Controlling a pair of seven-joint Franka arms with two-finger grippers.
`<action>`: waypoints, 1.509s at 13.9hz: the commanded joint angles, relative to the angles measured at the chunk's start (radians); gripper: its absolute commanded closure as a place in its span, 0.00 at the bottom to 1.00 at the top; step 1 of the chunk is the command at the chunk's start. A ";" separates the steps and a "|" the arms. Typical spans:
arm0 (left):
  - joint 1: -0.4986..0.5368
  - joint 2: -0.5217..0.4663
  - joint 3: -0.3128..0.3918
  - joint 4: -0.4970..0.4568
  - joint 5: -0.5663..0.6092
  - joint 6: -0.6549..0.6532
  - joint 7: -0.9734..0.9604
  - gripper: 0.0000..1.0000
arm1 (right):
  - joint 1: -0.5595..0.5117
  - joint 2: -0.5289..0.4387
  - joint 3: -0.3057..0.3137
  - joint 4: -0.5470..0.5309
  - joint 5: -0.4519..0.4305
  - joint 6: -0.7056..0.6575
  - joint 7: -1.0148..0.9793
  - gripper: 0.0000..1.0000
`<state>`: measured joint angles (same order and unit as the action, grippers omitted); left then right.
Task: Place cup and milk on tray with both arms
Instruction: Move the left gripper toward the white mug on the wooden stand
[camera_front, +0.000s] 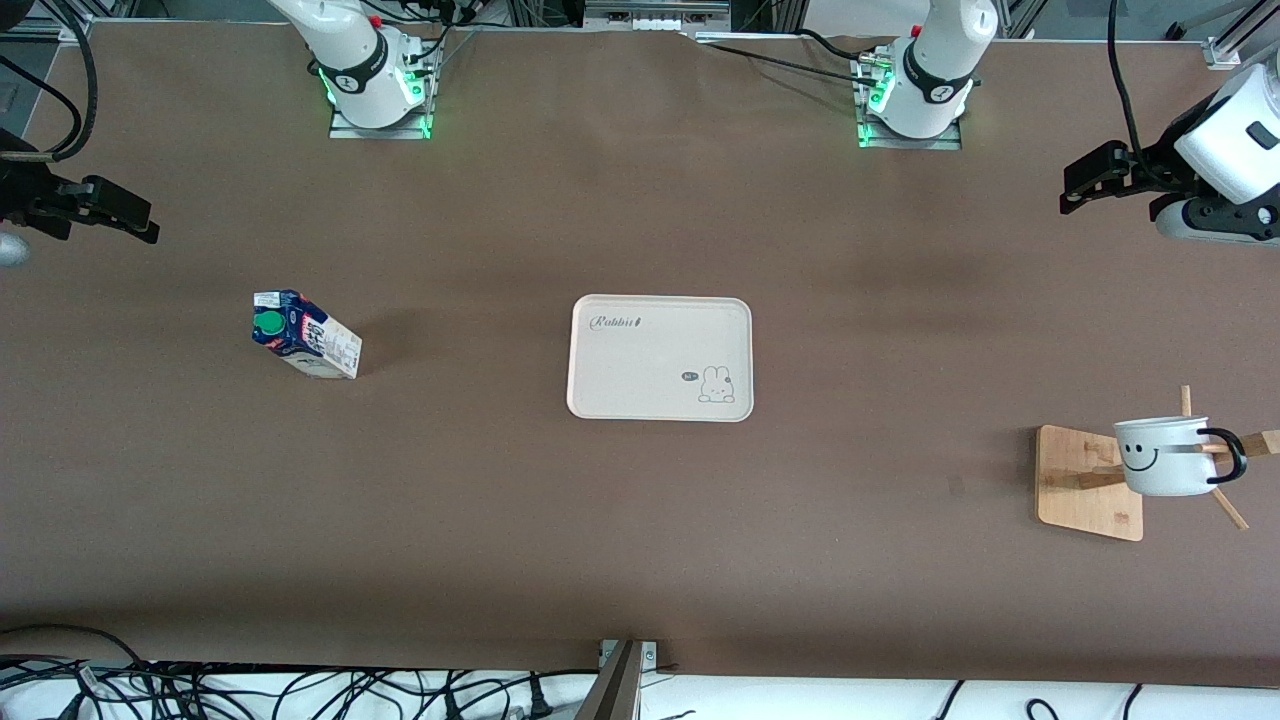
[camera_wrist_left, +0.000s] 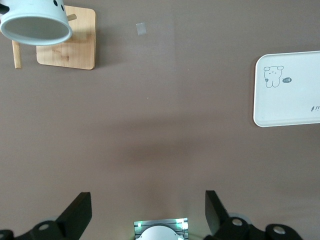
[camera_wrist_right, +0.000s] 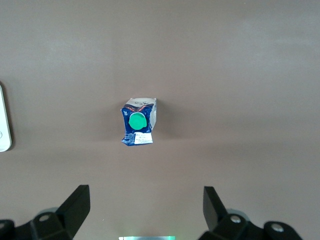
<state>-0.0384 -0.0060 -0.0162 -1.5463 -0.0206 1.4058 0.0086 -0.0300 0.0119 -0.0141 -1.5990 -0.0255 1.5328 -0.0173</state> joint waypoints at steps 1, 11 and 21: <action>0.000 0.009 -0.008 0.025 0.022 -0.033 0.007 0.00 | -0.011 0.005 0.011 0.019 -0.002 -0.020 0.011 0.00; -0.014 0.078 -0.011 0.038 0.024 -0.005 0.008 0.00 | -0.011 0.005 0.011 0.019 -0.002 -0.020 0.011 0.00; 0.009 0.150 0.001 0.002 -0.005 0.275 0.025 0.00 | -0.011 0.005 0.011 0.019 -0.002 -0.020 0.011 0.00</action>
<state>-0.0333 0.1364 -0.0189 -1.5449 -0.0210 1.6375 0.0099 -0.0300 0.0119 -0.0142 -1.5990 -0.0255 1.5322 -0.0169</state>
